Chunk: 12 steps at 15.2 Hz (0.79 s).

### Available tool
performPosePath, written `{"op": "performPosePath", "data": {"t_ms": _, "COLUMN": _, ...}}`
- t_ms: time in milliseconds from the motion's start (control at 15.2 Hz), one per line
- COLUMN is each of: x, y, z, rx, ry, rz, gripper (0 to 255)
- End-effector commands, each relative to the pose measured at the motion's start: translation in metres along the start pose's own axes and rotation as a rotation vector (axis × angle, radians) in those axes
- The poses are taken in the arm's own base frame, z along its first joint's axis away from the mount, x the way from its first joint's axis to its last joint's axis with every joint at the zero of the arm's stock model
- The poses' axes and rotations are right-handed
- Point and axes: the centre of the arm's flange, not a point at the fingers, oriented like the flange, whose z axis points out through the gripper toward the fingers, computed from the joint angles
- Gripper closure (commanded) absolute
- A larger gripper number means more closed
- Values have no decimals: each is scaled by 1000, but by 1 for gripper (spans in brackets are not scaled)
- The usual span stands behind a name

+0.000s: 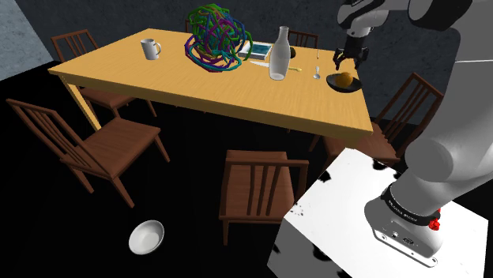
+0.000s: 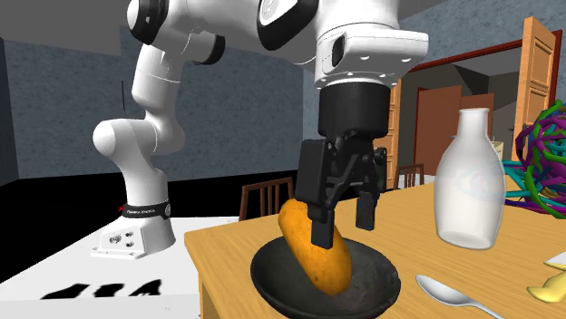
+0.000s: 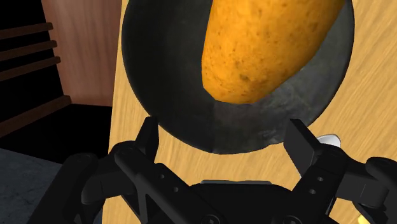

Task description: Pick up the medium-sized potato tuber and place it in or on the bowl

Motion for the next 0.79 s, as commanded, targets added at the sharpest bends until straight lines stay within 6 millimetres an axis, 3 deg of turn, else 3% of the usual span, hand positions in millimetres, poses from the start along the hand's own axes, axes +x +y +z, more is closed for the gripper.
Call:
{"op": "performPosePath", "data": {"t_ms": 0, "x": 1, "y": 1, "z": -13, "rx": 0, "ry": 0, "rz": 0, "gripper": 0}}
{"op": "performPosePath", "data": {"t_ms": 198, "x": 1, "y": 1, "z": -49, "rx": 0, "ry": 0, "rz": 0, "gripper": 0}}
{"op": "performPosePath", "data": {"t_ms": 726, "x": 1, "y": 1, "z": -49, "rx": 0, "ry": 0, "rz": 0, "gripper": 0}}
